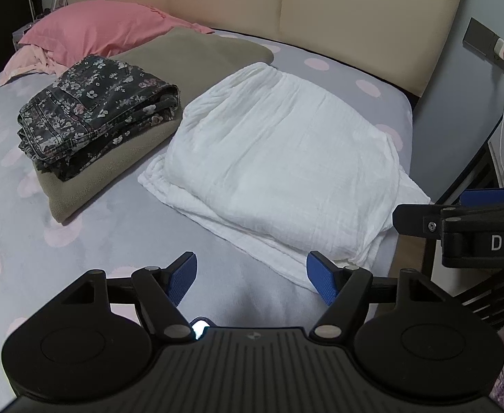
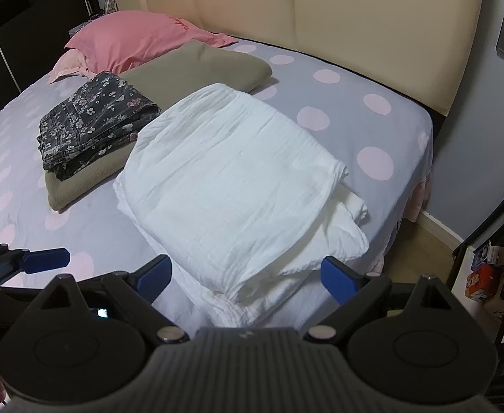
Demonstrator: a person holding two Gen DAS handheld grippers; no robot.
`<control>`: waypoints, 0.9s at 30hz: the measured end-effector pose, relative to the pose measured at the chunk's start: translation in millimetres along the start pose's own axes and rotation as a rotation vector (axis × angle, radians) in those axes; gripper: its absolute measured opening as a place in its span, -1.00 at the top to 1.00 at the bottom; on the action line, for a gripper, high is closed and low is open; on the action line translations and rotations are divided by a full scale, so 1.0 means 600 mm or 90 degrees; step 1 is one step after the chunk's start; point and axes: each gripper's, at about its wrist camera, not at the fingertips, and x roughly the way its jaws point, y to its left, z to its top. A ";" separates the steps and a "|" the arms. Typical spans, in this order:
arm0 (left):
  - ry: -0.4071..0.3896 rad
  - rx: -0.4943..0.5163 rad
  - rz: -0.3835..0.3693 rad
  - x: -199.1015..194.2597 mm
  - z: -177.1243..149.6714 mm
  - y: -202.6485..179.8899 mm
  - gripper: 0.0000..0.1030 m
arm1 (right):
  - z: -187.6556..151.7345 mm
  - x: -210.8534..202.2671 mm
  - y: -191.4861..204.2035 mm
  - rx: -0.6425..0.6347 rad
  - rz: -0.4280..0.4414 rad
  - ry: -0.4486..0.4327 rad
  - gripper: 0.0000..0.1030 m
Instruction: Fold clothes
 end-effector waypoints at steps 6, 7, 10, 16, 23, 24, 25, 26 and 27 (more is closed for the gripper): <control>-0.005 -0.002 0.006 -0.001 0.001 -0.003 -0.35 | 0.000 0.001 -0.003 0.002 0.000 0.002 -0.83; -0.005 -0.002 0.007 -0.002 0.001 -0.004 -0.35 | 0.000 0.001 -0.003 0.003 0.000 0.002 -0.83; -0.006 -0.001 0.008 -0.002 0.002 -0.005 -0.35 | -0.001 0.002 -0.005 0.006 0.000 0.002 -0.83; -0.006 0.000 0.010 -0.002 0.003 -0.008 -0.35 | 0.000 0.002 -0.007 0.009 0.003 0.003 -0.83; -0.007 -0.001 0.015 -0.004 0.003 -0.009 -0.35 | -0.001 0.001 -0.006 0.007 0.003 0.002 -0.83; -0.007 0.000 0.015 -0.005 0.003 -0.008 -0.35 | -0.001 0.001 -0.006 0.007 0.003 0.002 -0.83; -0.007 0.000 0.015 -0.005 0.003 -0.008 -0.35 | -0.001 0.001 -0.006 0.007 0.003 0.003 -0.83; -0.007 0.001 0.015 -0.005 0.002 -0.008 -0.34 | 0.000 0.001 -0.006 0.008 0.003 0.003 -0.83; -0.007 0.002 0.015 -0.005 0.002 -0.007 -0.35 | 0.000 0.001 -0.006 0.008 0.002 0.003 -0.83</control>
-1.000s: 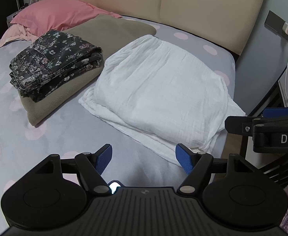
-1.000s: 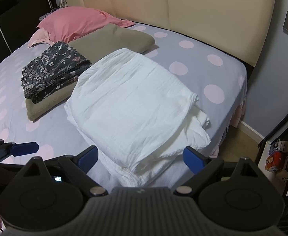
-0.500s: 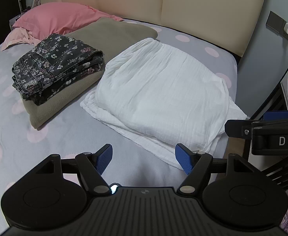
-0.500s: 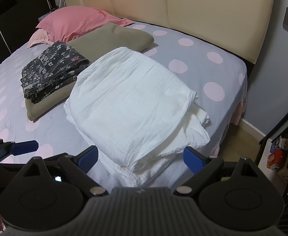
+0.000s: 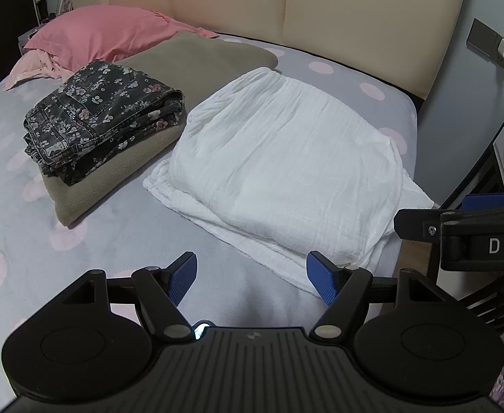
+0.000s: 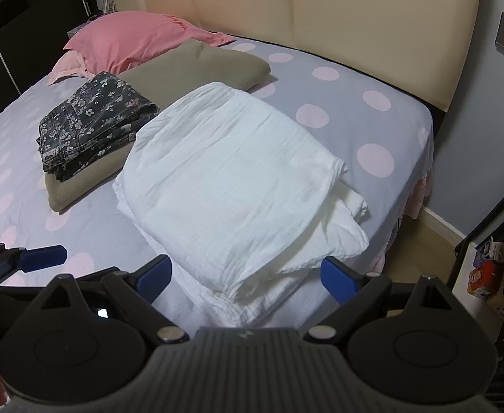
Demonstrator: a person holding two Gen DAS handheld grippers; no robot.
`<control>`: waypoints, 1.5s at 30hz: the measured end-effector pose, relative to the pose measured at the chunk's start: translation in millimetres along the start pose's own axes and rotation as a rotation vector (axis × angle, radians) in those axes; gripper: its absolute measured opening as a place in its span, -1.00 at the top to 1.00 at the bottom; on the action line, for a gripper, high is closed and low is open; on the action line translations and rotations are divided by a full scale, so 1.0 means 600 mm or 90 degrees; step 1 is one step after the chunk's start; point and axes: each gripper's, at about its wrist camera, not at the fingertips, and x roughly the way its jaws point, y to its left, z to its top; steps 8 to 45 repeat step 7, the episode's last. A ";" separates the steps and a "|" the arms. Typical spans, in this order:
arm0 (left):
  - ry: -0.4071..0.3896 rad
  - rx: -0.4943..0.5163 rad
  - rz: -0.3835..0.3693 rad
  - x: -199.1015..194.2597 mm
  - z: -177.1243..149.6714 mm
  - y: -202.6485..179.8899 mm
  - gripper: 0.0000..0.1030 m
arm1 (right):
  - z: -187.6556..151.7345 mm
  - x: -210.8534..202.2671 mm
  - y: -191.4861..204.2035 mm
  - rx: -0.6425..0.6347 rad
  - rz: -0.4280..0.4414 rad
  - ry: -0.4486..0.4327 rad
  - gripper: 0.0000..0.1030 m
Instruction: Fold clothes
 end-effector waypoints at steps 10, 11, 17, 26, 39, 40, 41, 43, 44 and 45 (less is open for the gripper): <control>-0.007 -0.007 -0.011 -0.003 -0.005 0.004 -0.35 | 0.001 0.000 0.002 -0.001 -0.002 0.002 -0.83; -0.007 -0.007 -0.011 -0.003 -0.005 0.004 -0.35 | 0.001 0.000 0.002 -0.001 -0.002 0.002 -0.83; -0.007 -0.007 -0.011 -0.003 -0.005 0.004 -0.35 | 0.001 0.000 0.002 -0.001 -0.002 0.002 -0.83; -0.007 -0.007 -0.011 -0.003 -0.005 0.004 -0.35 | 0.001 0.000 0.002 -0.001 -0.002 0.002 -0.83; -0.007 -0.007 -0.011 -0.003 -0.005 0.004 -0.35 | 0.001 0.000 0.002 -0.001 -0.002 0.002 -0.83; -0.007 -0.007 -0.011 -0.003 -0.005 0.004 -0.35 | 0.001 0.000 0.002 -0.001 -0.002 0.002 -0.83; -0.007 -0.007 -0.011 -0.003 -0.005 0.004 -0.35 | 0.001 0.000 0.002 -0.001 -0.002 0.002 -0.83; -0.007 -0.007 -0.011 -0.003 -0.005 0.004 -0.35 | 0.001 0.000 0.002 -0.001 -0.002 0.002 -0.83; -0.007 -0.007 -0.011 -0.003 -0.005 0.004 -0.35 | 0.001 0.000 0.002 -0.001 -0.002 0.002 -0.83; -0.007 -0.007 -0.011 -0.003 -0.005 0.004 -0.35 | 0.001 0.000 0.002 -0.001 -0.002 0.002 -0.83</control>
